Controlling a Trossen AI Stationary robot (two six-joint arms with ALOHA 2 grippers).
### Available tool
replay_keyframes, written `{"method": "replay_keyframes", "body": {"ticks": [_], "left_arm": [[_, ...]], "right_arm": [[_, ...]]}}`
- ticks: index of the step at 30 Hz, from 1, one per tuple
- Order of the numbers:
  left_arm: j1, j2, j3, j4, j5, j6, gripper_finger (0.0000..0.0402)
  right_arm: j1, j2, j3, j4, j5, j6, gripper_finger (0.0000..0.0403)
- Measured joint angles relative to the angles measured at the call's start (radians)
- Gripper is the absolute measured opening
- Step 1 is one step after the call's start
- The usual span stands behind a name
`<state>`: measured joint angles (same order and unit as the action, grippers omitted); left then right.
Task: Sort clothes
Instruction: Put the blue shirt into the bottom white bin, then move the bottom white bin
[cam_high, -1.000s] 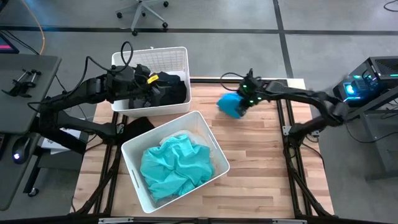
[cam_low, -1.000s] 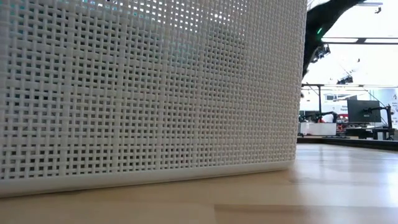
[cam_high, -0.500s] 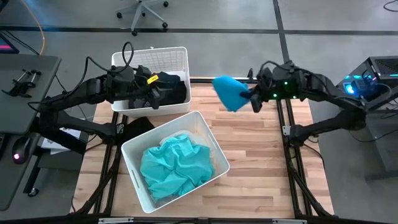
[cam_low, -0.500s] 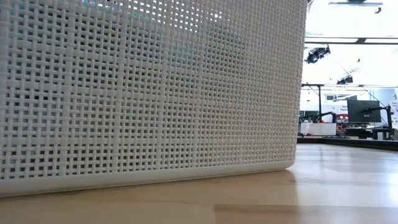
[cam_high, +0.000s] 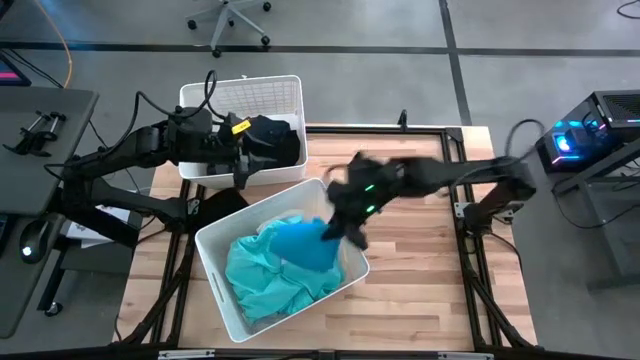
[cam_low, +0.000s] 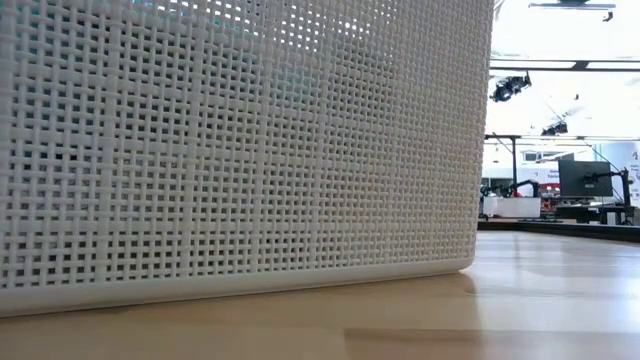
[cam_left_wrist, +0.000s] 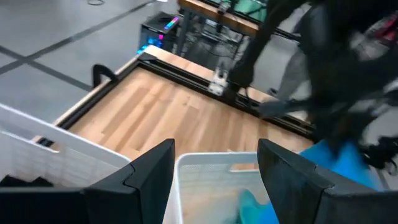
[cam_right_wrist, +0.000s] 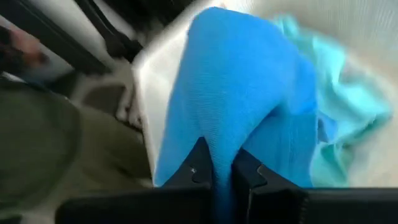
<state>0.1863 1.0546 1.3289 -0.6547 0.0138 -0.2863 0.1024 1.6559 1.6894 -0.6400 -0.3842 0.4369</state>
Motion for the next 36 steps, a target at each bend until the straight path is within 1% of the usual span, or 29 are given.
{"method": "replay_keyframes", "body": {"ticks": [6, 11, 12, 15, 17, 18, 19, 22, 24, 26, 28, 31, 33, 36], "left_arm": [[-0.036, -0.011, 0.000, -0.006, 0.043, 0.009, 0.0216], [-0.086, -0.028, 0.000, -0.006, 0.065, 0.000, 0.0216], [-0.098, -0.032, 0.000, -0.007, 0.065, -0.005, 0.0216], [-0.131, -0.047, 0.000, -0.015, 0.065, -0.019, 0.0216], [-0.151, -0.056, 0.000, -0.020, 0.062, -0.026, 0.0216], [-0.161, -0.060, 0.000, -0.024, 0.055, -0.026, 0.0216], [-0.172, -0.064, 0.000, -0.027, 0.045, -0.027, 0.0216], [-0.202, -0.068, 0.000, -0.040, -0.014, -0.035, 0.0216], [-0.218, -0.068, 0.000, -0.046, -0.049, -0.046, 0.0216], [-0.230, -0.068, 0.000, -0.048, -0.061, -0.069, 0.0216], [-0.243, -0.068, 0.000, -0.052, -0.063, -0.110, 0.0216], [-0.284, -0.070, 0.000, -0.083, -0.064, -0.187, 0.0215], [-0.319, -0.074, 0.000, -0.113, -0.063, -0.232, 0.0212], [-0.365, -0.074, 0.001, -0.166, -0.063, -0.312, 0.0205]], "right_arm": [[0.024, 0.175, 0.000, -0.098, 0.006, -0.011, 0.0007], [0.051, 0.257, 0.010, -0.137, 0.145, -0.065, 0.0013], [0.051, 0.262, 0.010, -0.138, 0.148, -0.063, 0.0019], [0.044, 0.259, 0.026, -0.155, 0.109, -0.018, 0.0054], [0.037, 0.259, 0.078, -0.199, 0.099, -0.010, 0.0090], [0.037, 0.260, 0.109, -0.232, 0.092, -0.031, 0.0109], [0.037, 0.263, 0.147, -0.256, 0.079, -0.059, 0.0130], [0.037, 0.261, 0.284, -0.312, 0.100, -0.175, 0.0186], [0.042, 0.254, 0.368, -0.341, 0.141, -0.267, 0.0216], [0.052, 0.255, 0.440, -0.387, 0.181, -0.364, 0.0235], [0.062, 0.259, 0.506, -0.443, 0.214, -0.450, 0.0243], [0.079, 0.257, 0.599, -0.557, 0.205, -0.577, 0.0244], [0.100, 0.253, 0.635, -0.654, 0.162, -0.665, 0.0244], [0.144, 0.256, 0.631, -0.799, 0.085, -0.772, 0.0244]]}}
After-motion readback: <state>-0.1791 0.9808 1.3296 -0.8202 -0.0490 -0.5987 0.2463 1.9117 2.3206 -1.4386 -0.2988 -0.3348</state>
